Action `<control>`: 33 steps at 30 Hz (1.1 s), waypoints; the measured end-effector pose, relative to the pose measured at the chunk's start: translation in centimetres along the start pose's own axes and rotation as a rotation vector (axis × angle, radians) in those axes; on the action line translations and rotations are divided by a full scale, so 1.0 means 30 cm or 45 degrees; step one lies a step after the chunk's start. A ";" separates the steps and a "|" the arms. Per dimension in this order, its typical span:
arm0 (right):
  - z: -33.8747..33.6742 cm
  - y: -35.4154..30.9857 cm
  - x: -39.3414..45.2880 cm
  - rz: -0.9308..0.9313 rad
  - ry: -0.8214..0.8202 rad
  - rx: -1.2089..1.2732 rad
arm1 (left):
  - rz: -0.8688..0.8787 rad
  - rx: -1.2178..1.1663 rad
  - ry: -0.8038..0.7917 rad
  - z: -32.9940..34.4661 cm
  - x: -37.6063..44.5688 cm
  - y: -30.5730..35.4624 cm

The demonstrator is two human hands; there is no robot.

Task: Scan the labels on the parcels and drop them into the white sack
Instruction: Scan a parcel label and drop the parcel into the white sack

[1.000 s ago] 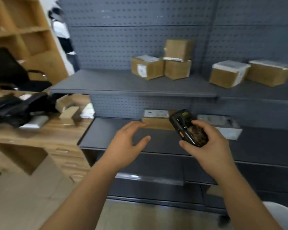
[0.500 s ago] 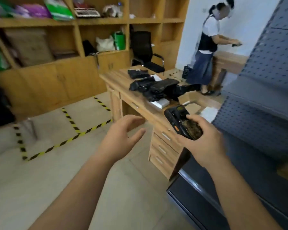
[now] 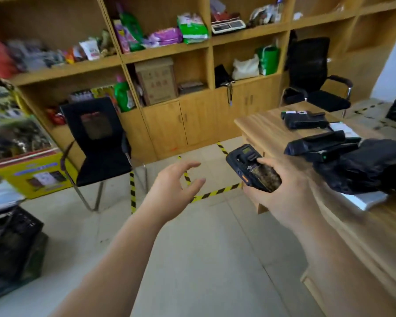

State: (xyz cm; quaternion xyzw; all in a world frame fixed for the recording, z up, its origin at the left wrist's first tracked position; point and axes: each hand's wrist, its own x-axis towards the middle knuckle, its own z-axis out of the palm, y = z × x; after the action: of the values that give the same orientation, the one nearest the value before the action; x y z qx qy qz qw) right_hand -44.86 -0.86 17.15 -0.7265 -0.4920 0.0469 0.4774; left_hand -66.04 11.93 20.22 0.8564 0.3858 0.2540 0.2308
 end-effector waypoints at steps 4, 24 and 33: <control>0.074 0.018 0.242 -0.014 -0.053 0.048 | 0.013 -0.013 0.056 -0.030 0.226 -0.052; 0.015 0.368 0.882 0.632 0.557 -0.334 | 0.626 -0.364 -0.456 0.469 1.468 -0.026; -0.070 0.492 0.964 0.834 0.736 -0.502 | 0.842 -0.494 -0.702 0.752 1.718 0.098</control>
State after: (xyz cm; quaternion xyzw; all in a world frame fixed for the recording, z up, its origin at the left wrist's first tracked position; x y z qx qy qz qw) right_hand -19.05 18.87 18.97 -0.9033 -0.0839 -0.1034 0.4079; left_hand -21.07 45.78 17.96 0.9099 -0.0379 0.1444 0.3870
